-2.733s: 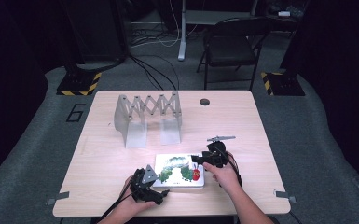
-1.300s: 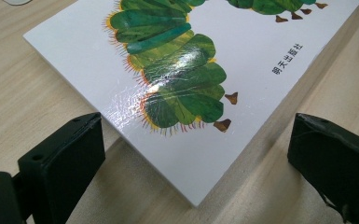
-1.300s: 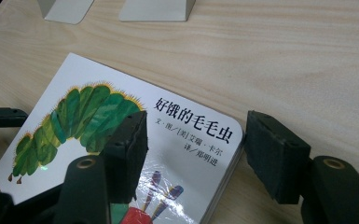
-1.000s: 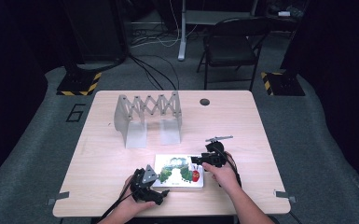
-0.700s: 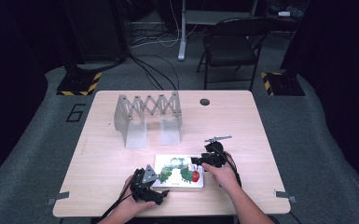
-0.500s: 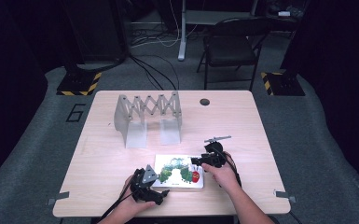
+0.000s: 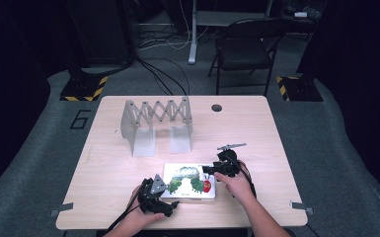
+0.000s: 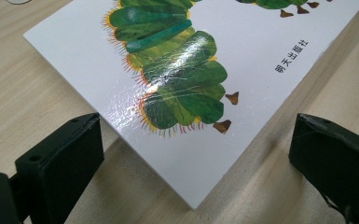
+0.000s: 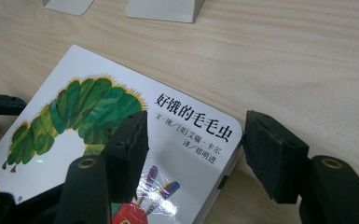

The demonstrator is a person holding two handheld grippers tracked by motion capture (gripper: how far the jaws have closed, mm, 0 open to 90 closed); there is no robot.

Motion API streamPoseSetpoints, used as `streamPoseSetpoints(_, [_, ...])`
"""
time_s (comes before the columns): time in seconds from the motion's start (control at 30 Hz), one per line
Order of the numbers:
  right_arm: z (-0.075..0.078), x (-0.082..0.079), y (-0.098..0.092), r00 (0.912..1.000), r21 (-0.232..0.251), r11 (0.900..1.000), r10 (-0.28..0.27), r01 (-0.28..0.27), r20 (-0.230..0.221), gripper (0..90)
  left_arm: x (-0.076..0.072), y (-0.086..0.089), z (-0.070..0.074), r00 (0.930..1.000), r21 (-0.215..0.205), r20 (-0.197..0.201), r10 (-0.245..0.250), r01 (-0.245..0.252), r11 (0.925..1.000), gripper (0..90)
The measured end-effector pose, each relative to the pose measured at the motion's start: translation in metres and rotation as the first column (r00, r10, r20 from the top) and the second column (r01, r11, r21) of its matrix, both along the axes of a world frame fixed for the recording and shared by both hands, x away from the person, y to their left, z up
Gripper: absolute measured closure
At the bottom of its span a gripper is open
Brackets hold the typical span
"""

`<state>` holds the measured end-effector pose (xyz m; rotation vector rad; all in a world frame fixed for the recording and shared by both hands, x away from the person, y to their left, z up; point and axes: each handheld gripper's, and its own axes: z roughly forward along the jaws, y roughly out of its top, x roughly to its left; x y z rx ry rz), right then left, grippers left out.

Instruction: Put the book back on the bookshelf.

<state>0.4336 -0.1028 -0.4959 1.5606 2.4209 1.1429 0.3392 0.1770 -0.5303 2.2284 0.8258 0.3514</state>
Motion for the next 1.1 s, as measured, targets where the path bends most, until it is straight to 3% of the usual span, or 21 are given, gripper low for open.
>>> streamPoseSetpoints(0.17, [0.003, -0.001, -0.001, 0.9996, 0.011, 1.0, 0.01, -0.011, 0.027, 40.3, 0.0, 0.0, 0.0, 1.0, 0.007, -0.002, 0.001, -0.001, 1.0, 1.2])
streamPoseSetpoints(0.4, [0.009, -0.004, -0.001, 0.9998, 0.054, 0.999, -0.002, 0.0, 0.021, 40.4, 0.001, 0.0, 0.0, 0.9998, 0.008, -0.003, 0.02, -0.02, 0.9998, 0.0])
streamPoseSetpoints(0.5, [0.011, -0.004, -0.002, 0.9992, 0.072, 0.997, 0.009, -0.012, 0.038, 40.6, 0.001, 0.001, 0.0, 0.9989, 0.01, 0.004, 0.046, -0.046, 0.9989, 0.0])
streamPoseSetpoints(0.53, [0.012, -0.006, -0.001, 0.9997, 0.074, 0.997, 0.003, -0.005, 0.023, 40.6, 0.001, 0.001, -0.001, 0.9985, 0.005, 0.003, 0.054, -0.054, 0.9985, 0.0])
streamPoseSetpoints(0.83, [0.023, -0.011, 0.001, 0.9984, 0.118, 0.993, 0.005, -0.012, 0.057, 40.7, 0.003, 0.002, -0.001, 0.9966, 0.009, 0.009, 0.082, -0.082, 0.9966, 0.0])
streamPoseSetpoints(1.1, [0.028, -0.016, 0.004, 0.9973, 0.126, 0.992, 0.015, -0.024, 0.072, 40.6, 0.004, 0.003, 0.0, 0.9942, 0.015, 0.001, 0.108, -0.108, 0.9941, 0.0])
